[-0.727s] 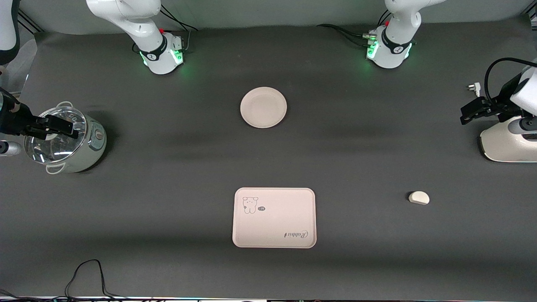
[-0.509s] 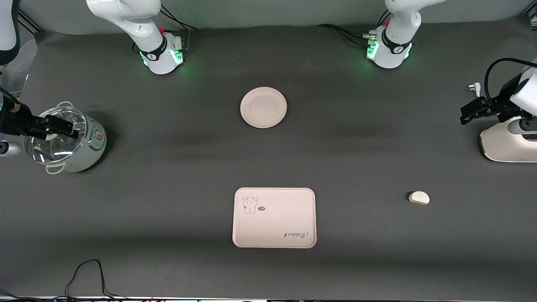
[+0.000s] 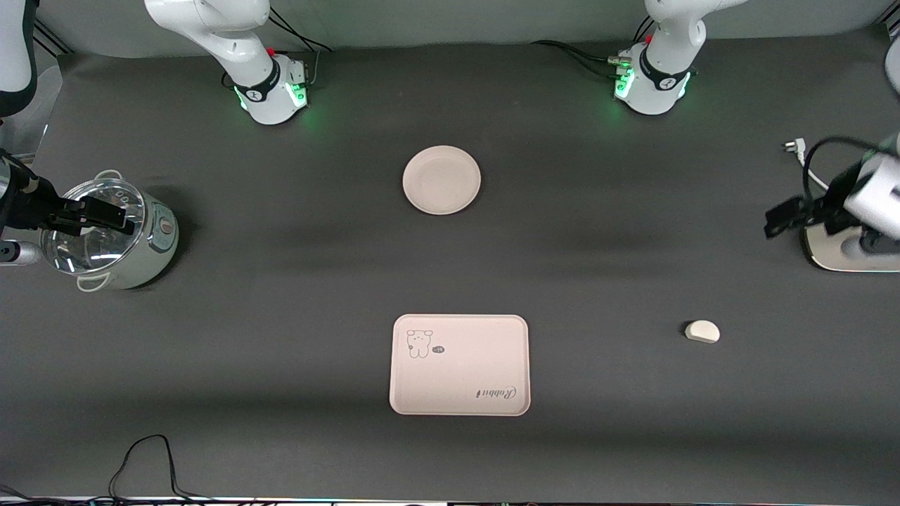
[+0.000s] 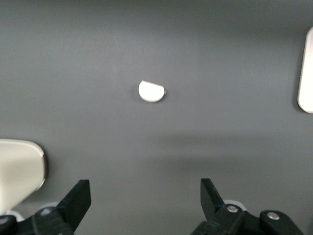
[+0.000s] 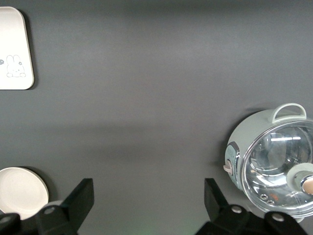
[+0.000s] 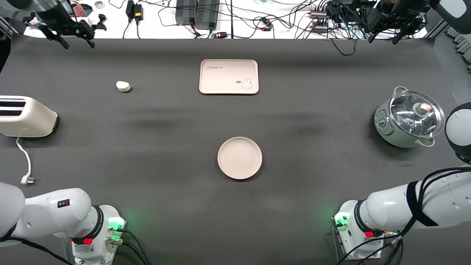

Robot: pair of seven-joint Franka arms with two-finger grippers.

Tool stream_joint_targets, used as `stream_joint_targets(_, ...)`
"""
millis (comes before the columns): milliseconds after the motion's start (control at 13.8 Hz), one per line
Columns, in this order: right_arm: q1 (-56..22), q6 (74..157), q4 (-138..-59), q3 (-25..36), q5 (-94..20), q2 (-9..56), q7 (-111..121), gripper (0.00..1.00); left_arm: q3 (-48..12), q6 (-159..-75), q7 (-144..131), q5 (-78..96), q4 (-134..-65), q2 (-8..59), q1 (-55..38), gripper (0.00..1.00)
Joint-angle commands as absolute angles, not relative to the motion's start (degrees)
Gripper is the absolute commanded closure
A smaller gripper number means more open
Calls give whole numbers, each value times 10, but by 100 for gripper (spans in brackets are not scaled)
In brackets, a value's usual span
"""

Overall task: Place bun in plate and plate on tray
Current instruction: 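Reach the left gripper down to the white bun and grasp it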

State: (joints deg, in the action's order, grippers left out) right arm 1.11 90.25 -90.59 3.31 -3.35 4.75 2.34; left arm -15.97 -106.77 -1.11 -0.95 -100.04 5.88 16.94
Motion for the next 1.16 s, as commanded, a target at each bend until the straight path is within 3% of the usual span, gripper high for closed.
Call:
stream_joint_targets(0, 5, 894, -891, 36, -25, 54, 20, 0, -161, -1157, -14, -50, -983, 172, 166, 0)
stream_joint_targets(436, 1, 893, -892, 34, -25, 60, 11, 0, -160, -1322, -65, -126, -990, 322, 154, 0)
stream_joint_targets(1091, -16, 884, -897, 34, -25, 76, -3, 0, -147, -1384, -106, -214, -1001, 387, 141, 0)
